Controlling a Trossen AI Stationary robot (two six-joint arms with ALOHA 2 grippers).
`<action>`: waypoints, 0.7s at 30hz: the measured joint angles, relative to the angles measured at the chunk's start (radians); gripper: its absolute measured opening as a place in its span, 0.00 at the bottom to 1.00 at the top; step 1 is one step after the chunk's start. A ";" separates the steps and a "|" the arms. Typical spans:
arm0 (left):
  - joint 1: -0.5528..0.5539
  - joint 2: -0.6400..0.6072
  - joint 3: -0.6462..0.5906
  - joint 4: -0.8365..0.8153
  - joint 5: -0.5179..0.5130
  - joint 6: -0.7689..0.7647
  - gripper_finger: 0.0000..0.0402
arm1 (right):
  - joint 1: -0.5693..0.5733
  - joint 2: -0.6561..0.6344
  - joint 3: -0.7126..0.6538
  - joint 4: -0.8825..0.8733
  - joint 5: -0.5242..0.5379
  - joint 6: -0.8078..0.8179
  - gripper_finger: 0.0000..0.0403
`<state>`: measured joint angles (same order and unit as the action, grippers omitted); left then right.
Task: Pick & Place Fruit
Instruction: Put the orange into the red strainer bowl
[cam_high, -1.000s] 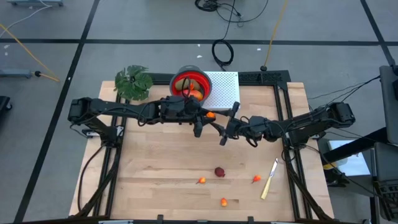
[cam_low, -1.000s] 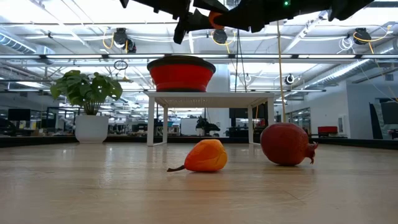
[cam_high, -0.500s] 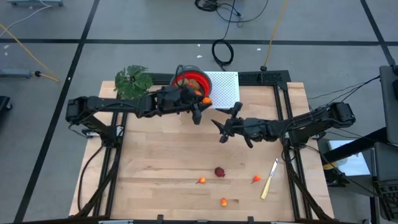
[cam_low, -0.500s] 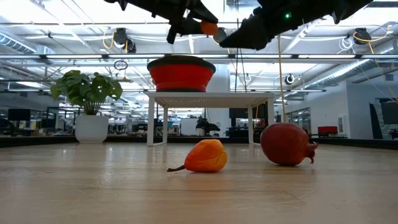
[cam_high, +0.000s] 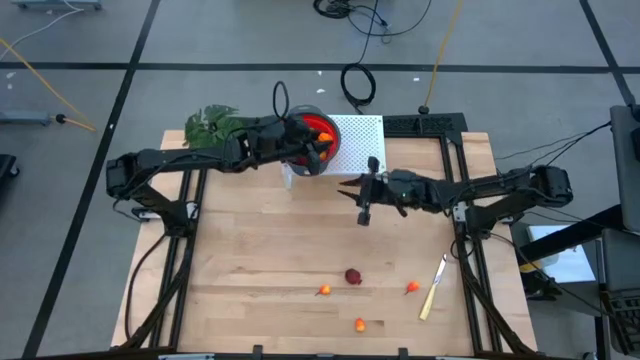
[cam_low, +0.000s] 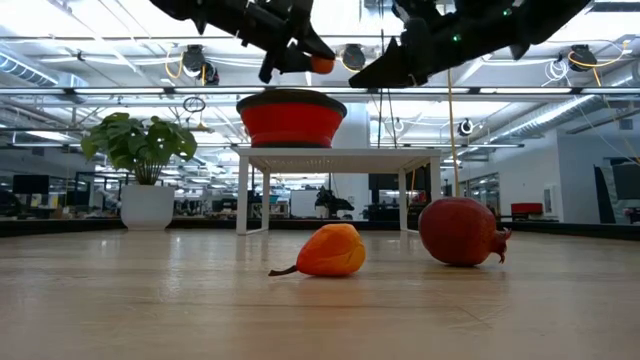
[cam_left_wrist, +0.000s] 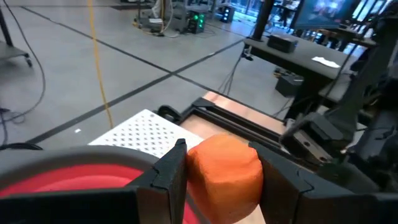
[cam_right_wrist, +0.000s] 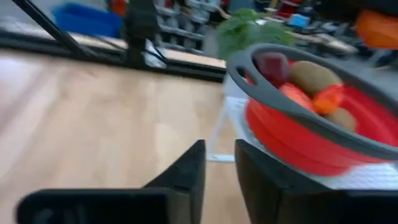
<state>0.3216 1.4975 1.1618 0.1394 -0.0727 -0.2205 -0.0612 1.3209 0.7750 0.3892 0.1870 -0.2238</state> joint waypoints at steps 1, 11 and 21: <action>0.007 0.000 0.000 0.000 0.000 0.007 0.37 | -0.020 -0.001 0.000 0.002 -0.051 0.024 0.17; 0.040 0.019 0.001 -0.027 -0.004 0.128 0.37 | -0.188 -0.011 0.000 -0.015 -0.492 0.217 0.03; 0.036 0.010 0.001 -0.180 -0.037 0.167 0.37 | -0.222 -0.011 0.000 -0.030 -0.507 0.236 0.01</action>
<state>0.3576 1.5073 1.1631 -0.0410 -0.1101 -0.0540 -0.2829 1.3102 0.7750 0.3596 -0.3199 0.0118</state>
